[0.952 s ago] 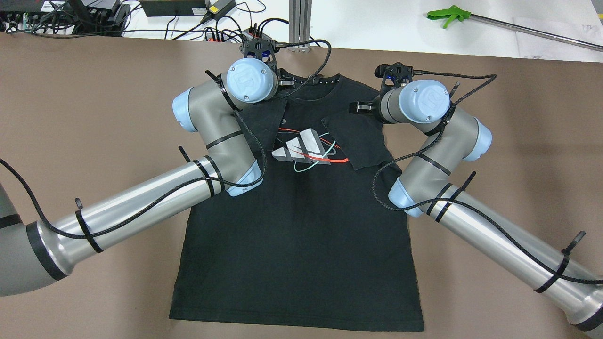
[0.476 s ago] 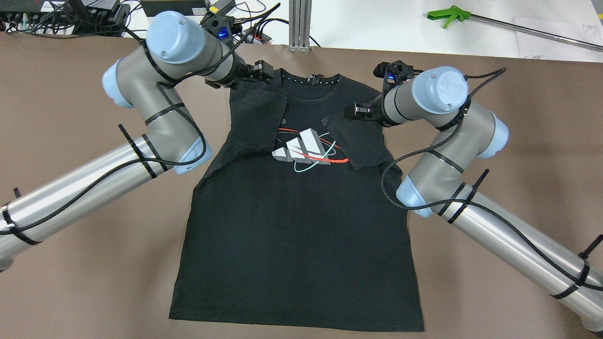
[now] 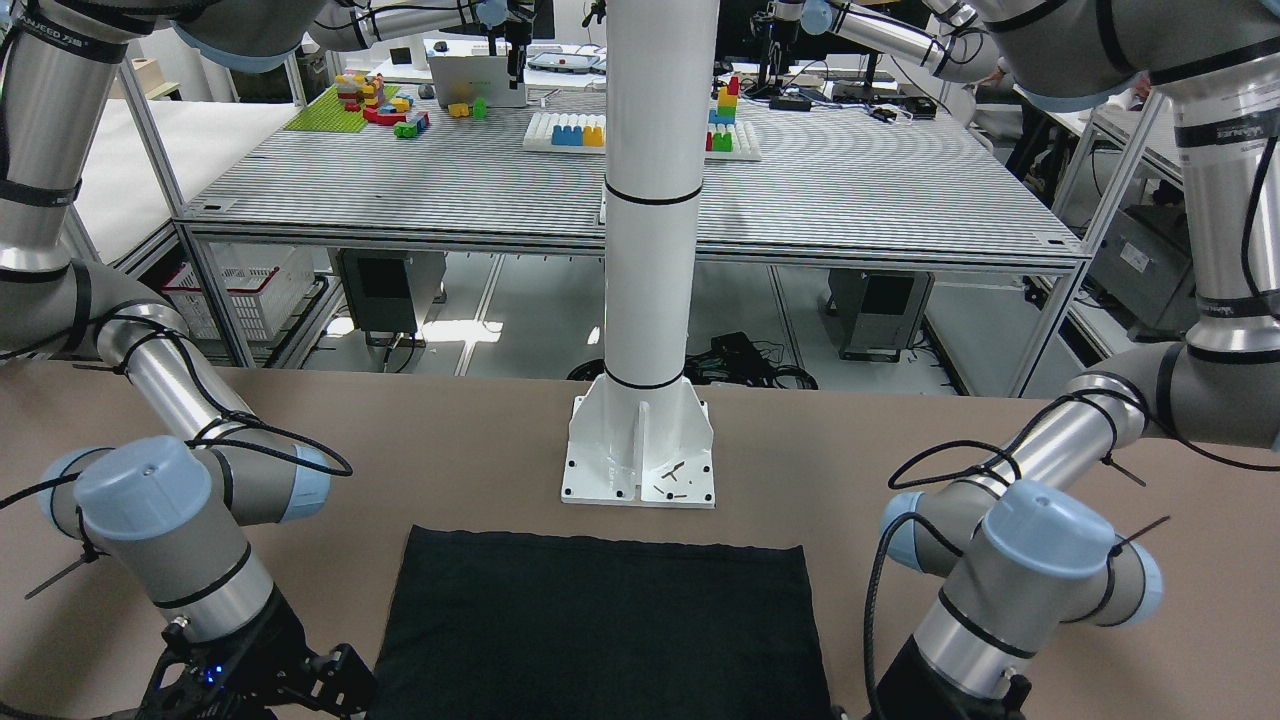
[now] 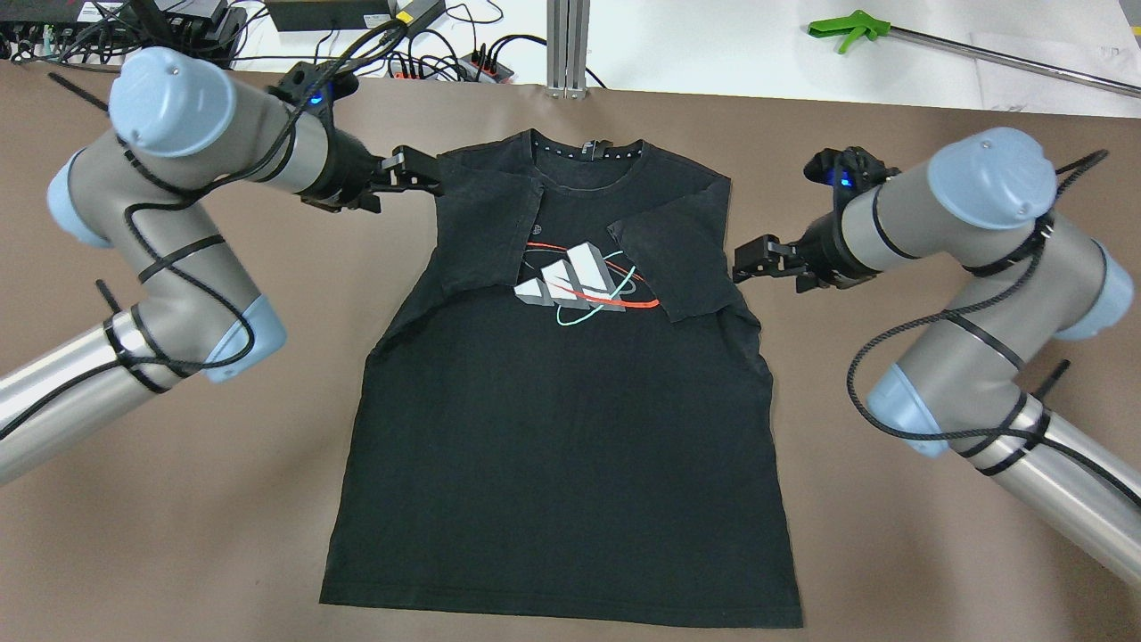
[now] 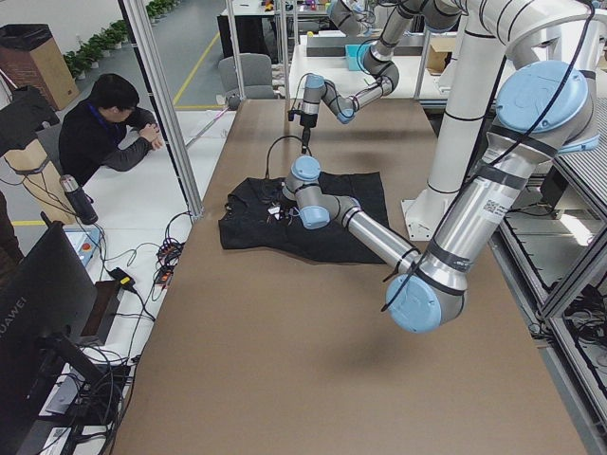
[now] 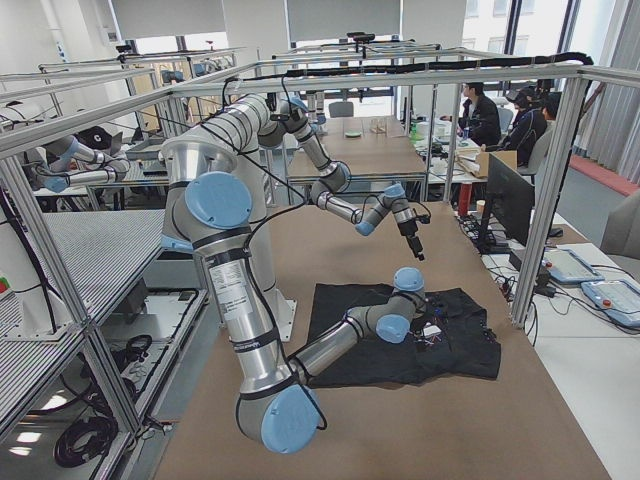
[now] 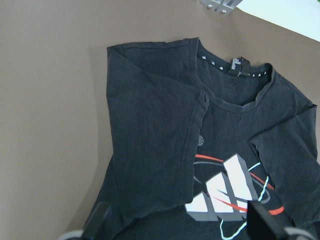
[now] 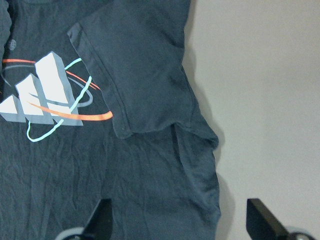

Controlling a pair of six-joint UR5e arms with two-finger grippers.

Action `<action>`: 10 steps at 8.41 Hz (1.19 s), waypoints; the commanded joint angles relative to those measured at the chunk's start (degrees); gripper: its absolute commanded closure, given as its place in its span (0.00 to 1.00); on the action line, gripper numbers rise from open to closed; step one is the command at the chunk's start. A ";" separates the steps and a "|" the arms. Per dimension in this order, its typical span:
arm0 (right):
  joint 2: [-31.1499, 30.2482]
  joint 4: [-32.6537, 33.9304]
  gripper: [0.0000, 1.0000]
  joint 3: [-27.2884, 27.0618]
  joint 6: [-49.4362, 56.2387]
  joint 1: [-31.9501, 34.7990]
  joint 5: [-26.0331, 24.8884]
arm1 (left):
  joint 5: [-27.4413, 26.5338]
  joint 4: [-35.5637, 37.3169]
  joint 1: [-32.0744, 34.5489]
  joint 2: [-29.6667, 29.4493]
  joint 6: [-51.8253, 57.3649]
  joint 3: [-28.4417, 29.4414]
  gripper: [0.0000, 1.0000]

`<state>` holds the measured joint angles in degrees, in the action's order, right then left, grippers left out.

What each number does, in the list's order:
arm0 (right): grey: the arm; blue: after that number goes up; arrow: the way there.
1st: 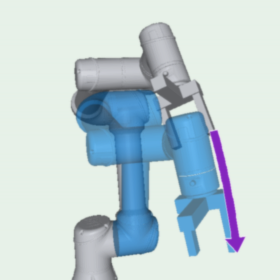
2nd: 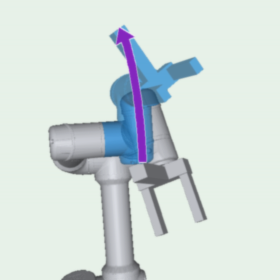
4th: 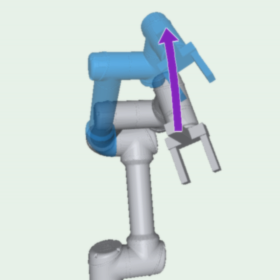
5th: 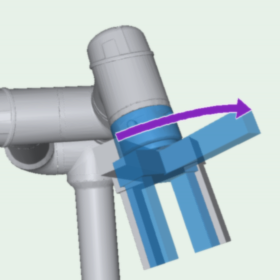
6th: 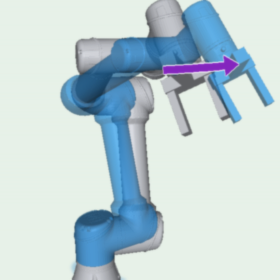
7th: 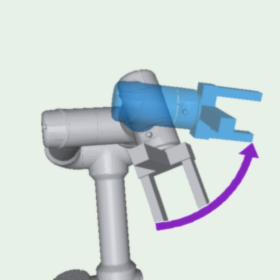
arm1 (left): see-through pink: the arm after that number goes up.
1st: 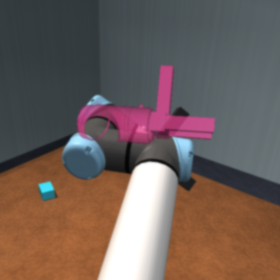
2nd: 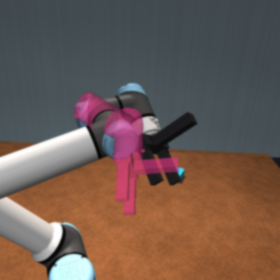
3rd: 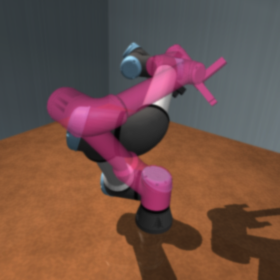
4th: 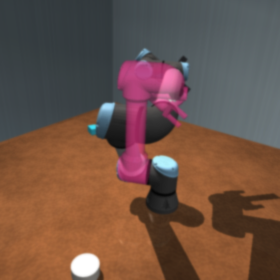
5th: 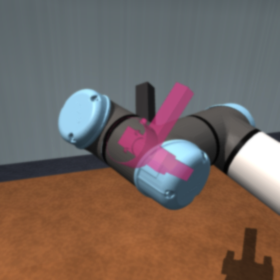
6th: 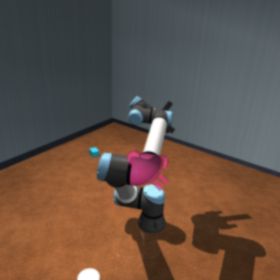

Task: Fold clothes
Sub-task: 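Release the sleeves and move both grippers toward the hem corners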

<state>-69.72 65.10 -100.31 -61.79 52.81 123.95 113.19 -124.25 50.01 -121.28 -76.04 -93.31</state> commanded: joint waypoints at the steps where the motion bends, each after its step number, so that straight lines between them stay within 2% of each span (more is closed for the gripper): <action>1: -13.71 -6.69 0.06 -6.98 0.00 -1.82 2.70 | -4.90 3.37 -3.86 10.60 -2.71 -11.42 0.05; 2: -20.74 -15.71 0.06 -7.78 -2.00 -5.05 3.40 | -5.87 5.92 -4.22 11.93 -2.71 -14.23 0.05; 3: -24.72 -25.89 0.06 -7.71 -9.94 -8.30 3.67 | -6.49 6.38 -4.31 13.68 -2.71 -16.00 0.05; 4: -25.55 -29.99 0.06 -7.62 -16.28 -12.69 2.98 | -6.75 6.30 -4.92 15.00 -2.71 -17.24 0.05; 8: -26.34 -30.39 0.06 -7.44 -17.84 -24.74 -4.83 | -8.60 5.78 -5.62 17.46 -2.10 -17.86 0.05; 10: -26.43 -30.39 0.06 -7.35 -21.87 -28.62 -7.74 | -8.78 5.77 -6.68 18.36 -2.27 -19.18 0.05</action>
<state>-95.81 34.75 -107.78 -80.70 28.33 119.54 104.58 -118.38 44.09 -103.84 -78.29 -111.53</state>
